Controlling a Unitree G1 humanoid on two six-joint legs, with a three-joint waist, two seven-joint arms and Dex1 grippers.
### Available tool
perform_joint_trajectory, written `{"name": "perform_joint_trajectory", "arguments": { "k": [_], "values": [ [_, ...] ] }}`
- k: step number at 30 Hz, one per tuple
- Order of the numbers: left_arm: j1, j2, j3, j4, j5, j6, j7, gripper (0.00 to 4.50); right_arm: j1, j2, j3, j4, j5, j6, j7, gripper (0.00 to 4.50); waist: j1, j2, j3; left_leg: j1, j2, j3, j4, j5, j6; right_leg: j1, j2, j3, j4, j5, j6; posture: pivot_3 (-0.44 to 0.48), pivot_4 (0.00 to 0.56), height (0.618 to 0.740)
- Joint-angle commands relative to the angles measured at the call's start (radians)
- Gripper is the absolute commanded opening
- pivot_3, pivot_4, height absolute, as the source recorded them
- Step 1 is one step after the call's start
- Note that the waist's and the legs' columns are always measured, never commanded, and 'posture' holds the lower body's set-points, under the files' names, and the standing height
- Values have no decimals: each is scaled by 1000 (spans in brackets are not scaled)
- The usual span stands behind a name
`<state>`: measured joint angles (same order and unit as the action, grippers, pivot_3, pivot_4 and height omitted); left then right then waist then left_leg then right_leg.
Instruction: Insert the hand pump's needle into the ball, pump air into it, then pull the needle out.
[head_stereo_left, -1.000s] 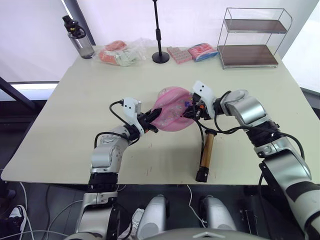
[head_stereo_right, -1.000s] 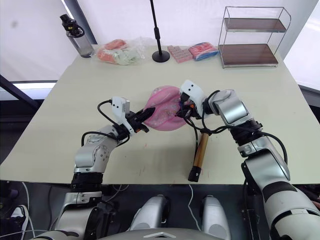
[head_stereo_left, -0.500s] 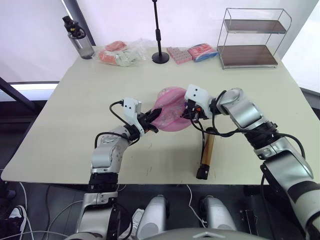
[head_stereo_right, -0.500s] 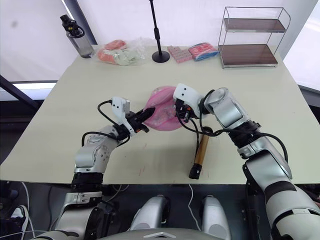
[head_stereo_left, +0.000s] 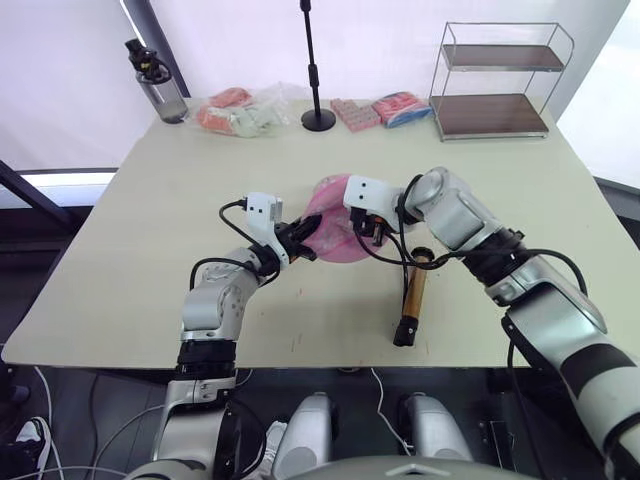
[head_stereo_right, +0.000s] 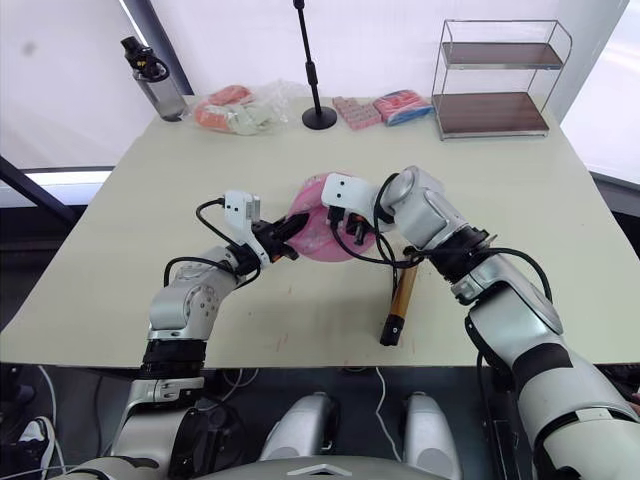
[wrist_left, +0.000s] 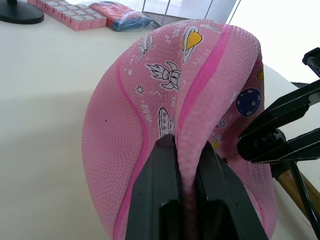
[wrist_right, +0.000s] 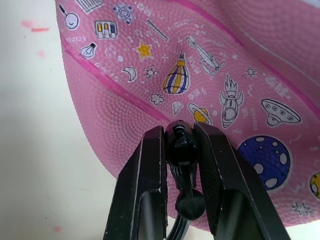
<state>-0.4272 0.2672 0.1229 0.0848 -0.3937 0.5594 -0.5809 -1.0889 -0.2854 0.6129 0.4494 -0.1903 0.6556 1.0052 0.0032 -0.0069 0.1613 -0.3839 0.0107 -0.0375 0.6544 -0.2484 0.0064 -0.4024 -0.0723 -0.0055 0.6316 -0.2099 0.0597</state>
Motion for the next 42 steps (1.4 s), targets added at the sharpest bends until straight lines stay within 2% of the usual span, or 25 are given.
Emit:
{"name": "perform_joint_trajectory", "arguments": {
  "k": [1, 22, 42],
  "values": [
    [28, -17, -49, 16, -12, 74, -4, 0, 17, 16, 47, 62, -48, -5, 1, 385, -5, 0, -1, 0, 0, 0, 0, 0, 0, 0, 0, 0, 0, 0, 0, 0, 150, 731],
    [42, -16, -34, 8, -19, 86, 19, 0, 4, 146, 53, 408, -173, -158, -43, 385, -31, -3, -24, 9, 1, 0, 0, 0, 0, 7, 1, 0, 1, -3, -3, 0, 150, 731],
    [42, -24, -5, 26, -23, 86, 32, 0, -33, 264, 29, 724, -250, -267, -205, 385, -44, -1, -35, 22, 1, -2, -6, 0, -1, 14, 1, 2, 1, -4, -4, 0, 150, 731]
  ]
}}
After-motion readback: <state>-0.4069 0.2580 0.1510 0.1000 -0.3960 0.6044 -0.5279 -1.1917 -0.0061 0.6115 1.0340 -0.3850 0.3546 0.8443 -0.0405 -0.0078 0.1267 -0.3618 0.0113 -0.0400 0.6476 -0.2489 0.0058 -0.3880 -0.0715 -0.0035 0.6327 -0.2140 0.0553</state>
